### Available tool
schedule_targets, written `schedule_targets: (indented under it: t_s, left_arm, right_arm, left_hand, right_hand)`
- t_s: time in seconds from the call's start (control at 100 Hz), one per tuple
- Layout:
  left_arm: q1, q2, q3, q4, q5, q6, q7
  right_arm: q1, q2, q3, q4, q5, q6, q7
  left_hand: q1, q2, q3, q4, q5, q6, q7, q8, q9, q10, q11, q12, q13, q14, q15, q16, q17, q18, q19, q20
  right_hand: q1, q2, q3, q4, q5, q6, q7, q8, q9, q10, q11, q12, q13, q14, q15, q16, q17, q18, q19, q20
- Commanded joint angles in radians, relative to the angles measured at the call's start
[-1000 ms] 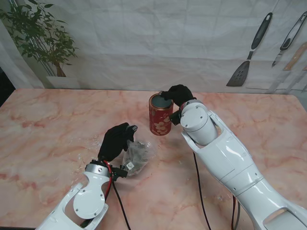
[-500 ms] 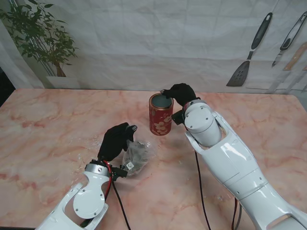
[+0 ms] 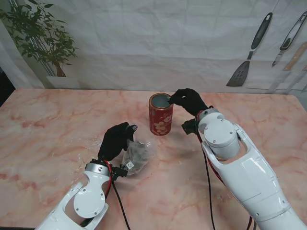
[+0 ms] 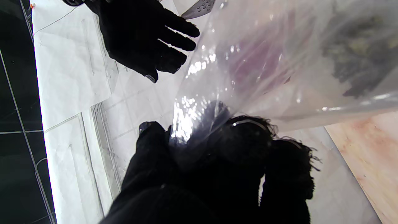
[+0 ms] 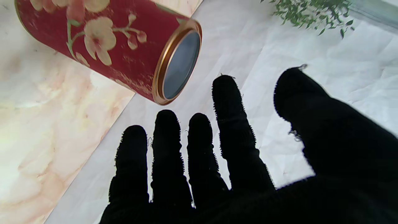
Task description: Insert tea bags into the tea bag box
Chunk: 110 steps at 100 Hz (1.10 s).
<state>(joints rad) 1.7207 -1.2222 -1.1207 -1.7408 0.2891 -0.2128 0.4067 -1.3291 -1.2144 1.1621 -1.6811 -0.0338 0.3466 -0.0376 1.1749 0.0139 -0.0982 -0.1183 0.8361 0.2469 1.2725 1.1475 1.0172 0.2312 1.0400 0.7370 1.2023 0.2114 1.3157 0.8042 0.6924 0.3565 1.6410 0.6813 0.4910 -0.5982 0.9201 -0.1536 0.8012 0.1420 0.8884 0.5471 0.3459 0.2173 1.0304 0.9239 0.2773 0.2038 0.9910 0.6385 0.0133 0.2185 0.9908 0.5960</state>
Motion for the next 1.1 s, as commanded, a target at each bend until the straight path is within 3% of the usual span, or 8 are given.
schedule_targets:
  t_s: [0.0,0.32,0.64,1.09]
  left_arm:
    - [-0.004,-0.002,0.002,-0.01,0.0,0.003,-0.01]
    - [-0.004,-0.002,0.006,-0.012,0.006,-0.003,-0.005]
    - [-0.012,-0.002,0.016,-0.008,0.014,-0.012,-0.005]
    - [-0.035,-0.006,0.049,0.003,0.01,-0.025,-0.001]
  right_arm:
    - [-0.027,0.016,0.002,-0.017,0.003,-0.016,0.018]
    - [-0.1,0.047,0.031,-0.058,0.037,-0.104,0.116]
    - [-0.135,0.069,0.03,-0.033,0.13,-0.192,0.228]
    - [-0.14,0.086,0.015,0.014,0.233,-0.22,0.349]
  left_hand:
    - [0.078,0.068,0.046,0.044,0.034,-0.014,0.049,0.01,0.016,-0.041,0.01,-0.001,-0.004,0.022,0.017,0.002,0.008,-0.013,0.06,0.023]
    - [0.079,0.069,0.047,0.044,0.033,-0.013,0.049,0.014,0.016,-0.042,0.01,0.002,-0.004,0.021,0.017,0.005,0.008,-0.013,0.059,0.026]
    - [0.079,0.069,0.046,0.043,0.033,-0.013,0.048,0.015,0.015,-0.041,0.01,0.004,-0.004,0.02,0.018,0.006,0.008,-0.013,0.058,0.028]
    - [0.078,0.072,0.046,0.043,0.029,-0.014,0.046,0.018,0.013,-0.044,0.009,0.005,-0.006,0.017,0.017,0.007,0.006,-0.015,0.056,0.03]
  right_hand:
    - [0.013,-0.028,0.006,-0.037,0.002,-0.012,0.015,-0.011,0.002,0.0,0.023,0.007,-0.003,0.01,0.03,0.016,-0.003,0.006,0.032,0.01]
    - [0.02,-0.018,-0.003,-0.042,0.0,-0.011,0.019,-0.03,0.001,0.001,0.022,0.007,-0.004,0.011,0.03,0.016,-0.004,0.004,0.031,0.01]
    - [0.045,-0.009,-0.017,-0.047,-0.012,-0.007,0.02,-0.038,-0.011,0.004,0.022,0.009,-0.016,0.009,0.029,0.017,-0.013,0.0,0.027,0.009]
    - [0.141,0.031,-0.071,-0.076,-0.036,-0.019,0.064,-0.099,-0.028,0.007,0.028,0.016,-0.033,0.007,0.03,0.019,-0.025,-0.007,0.015,0.01]
